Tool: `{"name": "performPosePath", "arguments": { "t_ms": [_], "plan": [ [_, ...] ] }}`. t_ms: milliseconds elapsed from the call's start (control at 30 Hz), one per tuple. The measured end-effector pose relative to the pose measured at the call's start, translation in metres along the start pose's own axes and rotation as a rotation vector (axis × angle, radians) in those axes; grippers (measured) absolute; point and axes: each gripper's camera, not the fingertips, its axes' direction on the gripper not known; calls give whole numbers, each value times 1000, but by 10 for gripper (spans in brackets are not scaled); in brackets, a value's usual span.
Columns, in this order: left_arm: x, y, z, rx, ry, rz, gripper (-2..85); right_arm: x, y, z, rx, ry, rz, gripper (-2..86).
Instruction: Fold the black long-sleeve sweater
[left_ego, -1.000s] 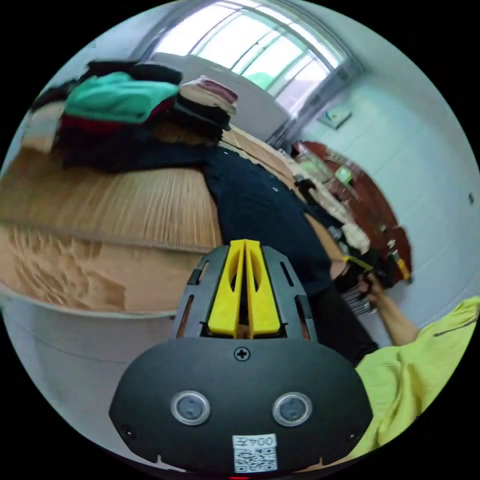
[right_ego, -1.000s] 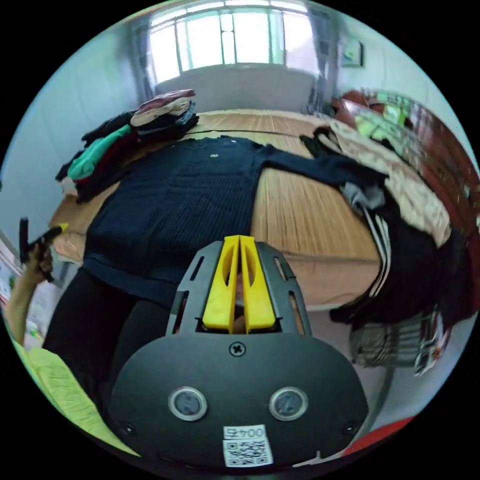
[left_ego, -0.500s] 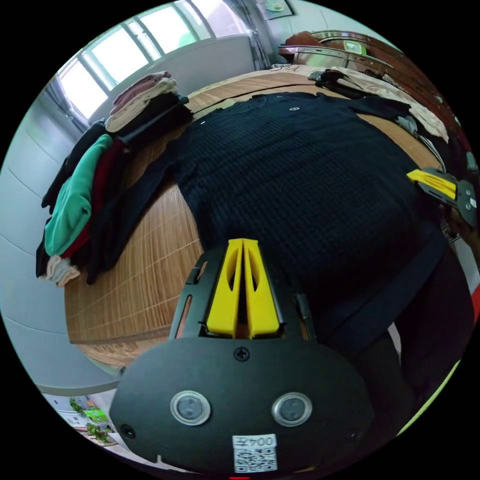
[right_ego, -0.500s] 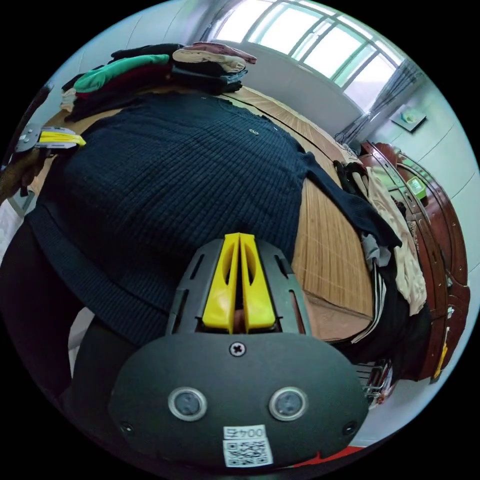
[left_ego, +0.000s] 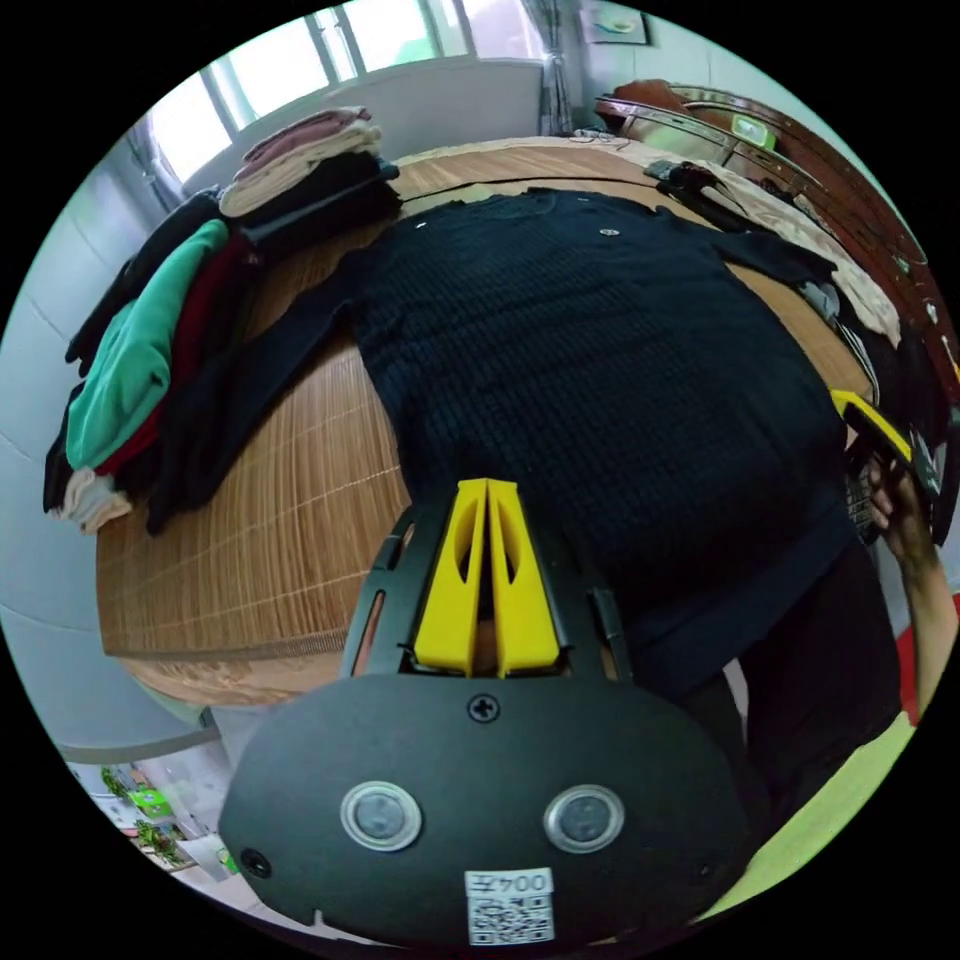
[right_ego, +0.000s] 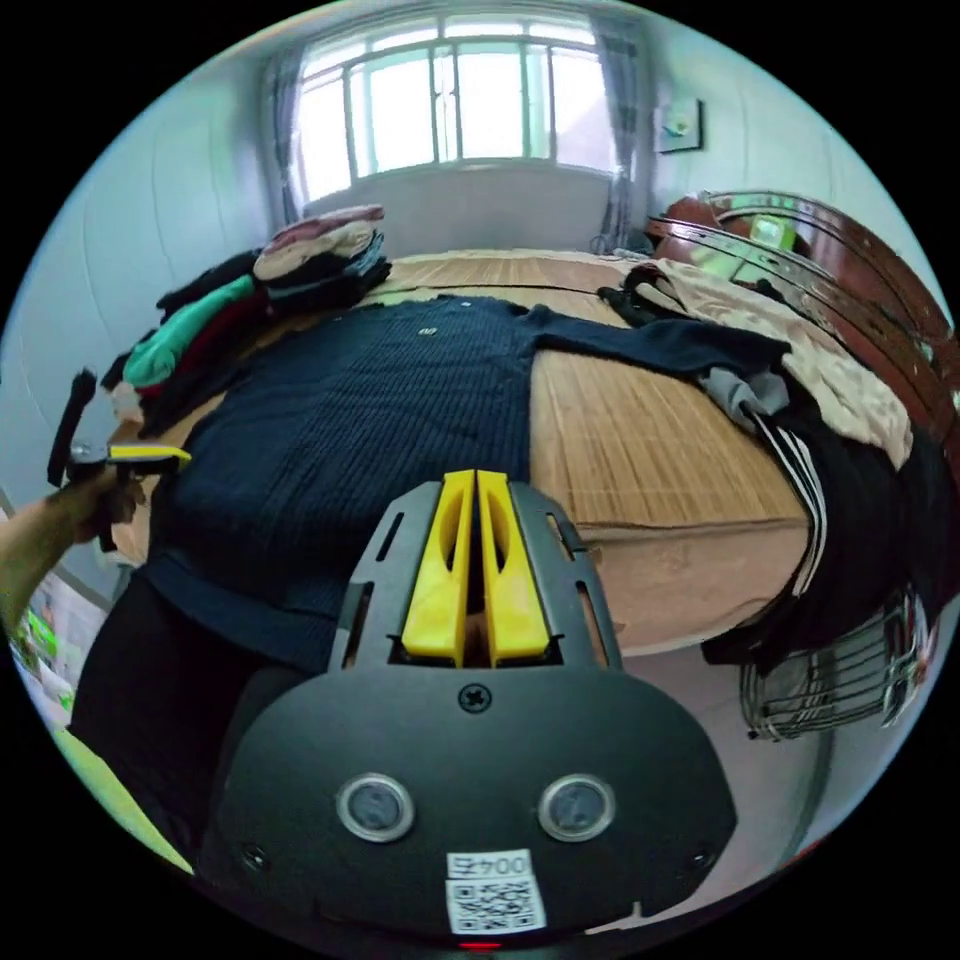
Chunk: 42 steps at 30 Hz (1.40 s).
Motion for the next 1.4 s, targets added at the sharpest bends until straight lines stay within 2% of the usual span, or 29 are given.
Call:
{"name": "performPosePath", "arguments": {
  "t_ms": [167,333,500,633,767,900,1000,1100,1167,1400],
  "plan": [
    [22,-4,20,-29,-63,25,1,118,16,-29,18,-137,306,68],
    [36,-23,30,-93,-108,96,1,275,4,-54,194,-263,680,81],
    [14,-38,35,-117,1,22,1,374,-39,-53,262,-258,804,83],
    [11,-42,36,-120,12,19,1,434,-70,-35,264,-322,915,91],
    [24,-51,36,-139,-63,82,1,467,-94,-15,234,-390,950,127],
    [26,-58,36,-146,-89,91,1,489,-111,-1,174,-313,993,129],
    [19,-60,35,-135,-73,77,1,496,-122,6,111,-278,985,103],
    [9,-60,33,-133,-45,55,1,495,-131,-2,103,-223,968,39],
    [2,-60,31,-130,-26,40,1,491,-139,-16,118,-206,950,34],
    [-14,-55,25,-110,0,25,2,408,-226,-88,131,-117,644,24]
  ]
}}
